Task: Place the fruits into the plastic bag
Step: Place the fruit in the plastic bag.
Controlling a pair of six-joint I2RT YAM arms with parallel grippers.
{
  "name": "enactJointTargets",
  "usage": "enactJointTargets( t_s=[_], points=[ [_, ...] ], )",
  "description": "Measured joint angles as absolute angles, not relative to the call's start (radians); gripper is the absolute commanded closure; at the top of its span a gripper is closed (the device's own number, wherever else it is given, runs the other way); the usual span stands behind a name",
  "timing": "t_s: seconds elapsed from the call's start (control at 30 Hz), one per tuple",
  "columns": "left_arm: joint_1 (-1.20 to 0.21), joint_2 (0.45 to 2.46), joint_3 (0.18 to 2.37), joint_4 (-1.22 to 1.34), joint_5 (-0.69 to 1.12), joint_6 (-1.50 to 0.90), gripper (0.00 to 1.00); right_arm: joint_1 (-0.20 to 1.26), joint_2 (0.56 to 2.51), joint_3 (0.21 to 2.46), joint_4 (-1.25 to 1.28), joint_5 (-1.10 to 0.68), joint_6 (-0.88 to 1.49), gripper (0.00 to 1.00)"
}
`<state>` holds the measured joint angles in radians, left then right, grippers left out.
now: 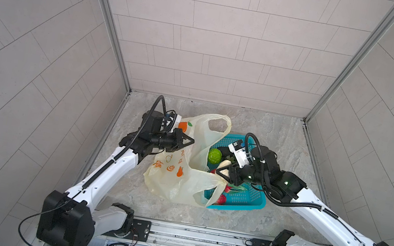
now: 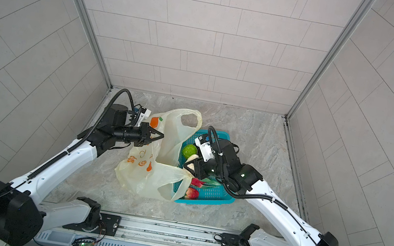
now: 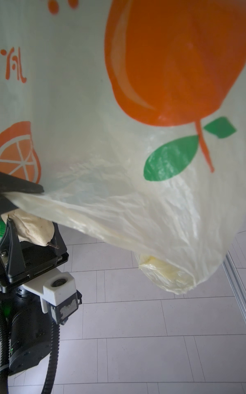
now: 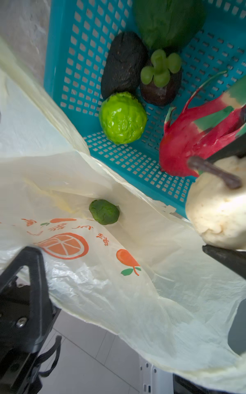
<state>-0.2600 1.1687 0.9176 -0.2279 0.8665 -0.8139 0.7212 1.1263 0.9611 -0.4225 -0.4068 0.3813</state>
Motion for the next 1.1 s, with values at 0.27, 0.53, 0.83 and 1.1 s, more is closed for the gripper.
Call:
enactJointTargets(
  t_s=[0.27,0.53,0.83,1.1],
  points=[
    [-0.260,1.144,0.922,-0.287,0.846,-0.787,1.00,0.836,1.374,1.140,-0.368,-0.403,0.316,0.55],
    [-0.260,1.098,0.921,-0.303,0.825,-0.784,1.00,0.859,1.592,1.205,-0.283,-0.442,0.317,0.52],
    [-0.255,1.087,0.901,-0.327,0.790,-0.776,1.00,0.857,1.673,1.220,-0.268,-0.420,0.341,0.28],
    [-0.255,1.084,0.884,-0.310,0.792,-0.776,1.00,0.859,1.675,1.219,-0.306,-0.356,0.340,0.18]
  ],
)
